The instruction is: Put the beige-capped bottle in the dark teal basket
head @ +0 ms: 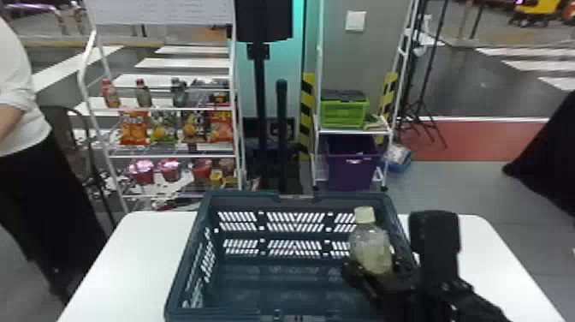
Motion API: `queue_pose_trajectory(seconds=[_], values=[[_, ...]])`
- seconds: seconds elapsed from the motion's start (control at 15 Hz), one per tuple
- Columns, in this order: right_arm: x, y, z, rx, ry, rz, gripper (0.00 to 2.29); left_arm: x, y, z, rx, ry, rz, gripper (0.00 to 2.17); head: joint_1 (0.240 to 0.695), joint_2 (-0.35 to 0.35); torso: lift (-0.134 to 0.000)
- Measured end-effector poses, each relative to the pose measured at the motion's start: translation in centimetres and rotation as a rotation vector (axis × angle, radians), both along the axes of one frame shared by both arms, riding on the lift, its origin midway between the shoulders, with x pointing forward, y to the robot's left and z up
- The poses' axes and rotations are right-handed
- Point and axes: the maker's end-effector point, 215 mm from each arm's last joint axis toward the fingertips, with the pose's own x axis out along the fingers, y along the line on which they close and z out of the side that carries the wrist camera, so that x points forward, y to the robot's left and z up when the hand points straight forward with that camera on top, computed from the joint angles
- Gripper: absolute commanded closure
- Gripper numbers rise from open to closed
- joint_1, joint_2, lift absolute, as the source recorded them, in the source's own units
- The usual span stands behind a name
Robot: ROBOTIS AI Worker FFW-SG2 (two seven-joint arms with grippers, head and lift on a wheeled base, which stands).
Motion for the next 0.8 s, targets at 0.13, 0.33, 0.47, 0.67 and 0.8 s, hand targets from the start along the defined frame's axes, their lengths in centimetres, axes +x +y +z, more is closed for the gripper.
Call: queue_pose_trajectory(seconds=[0.13, 0.33, 0.47, 0.67, 0.8], values=[[1.3, 1.5, -0.9, -0.029, 0.055, 0.031, 2.29, -0.4, 0.1, 0.1, -0.003, -0.007, 0.004, 0.14, 0.499, 0.0, 0.0], [2.2, 3.5, -2.9, -0.068, 0.169, 0.075, 2.29, -0.8, 0.2, 0.2, -0.005, -0.011, 0.01, 0.14, 0.499, 0.0, 0.0], [2.9, 3.8, -4.4, -0.103, 0.233, 0.084, 2.29, -0.9, 0.2, 0.3, -0.006, -0.014, 0.013, 0.14, 0.499, 0.0, 0.0], [3.8, 4.1, -7.5, -0.151, 0.317, 0.1, 2.29, -1.0, 0.4, 0.6, -0.004, -0.015, 0.018, 0.14, 0.499, 0.0, 0.0], [4.3, 4.5, -9.1, -0.172, 0.349, 0.111, 2.28, -1.2, 0.7, 0.8, 0.001, -0.017, 0.022, 0.14, 0.499, 0.0, 0.0]])
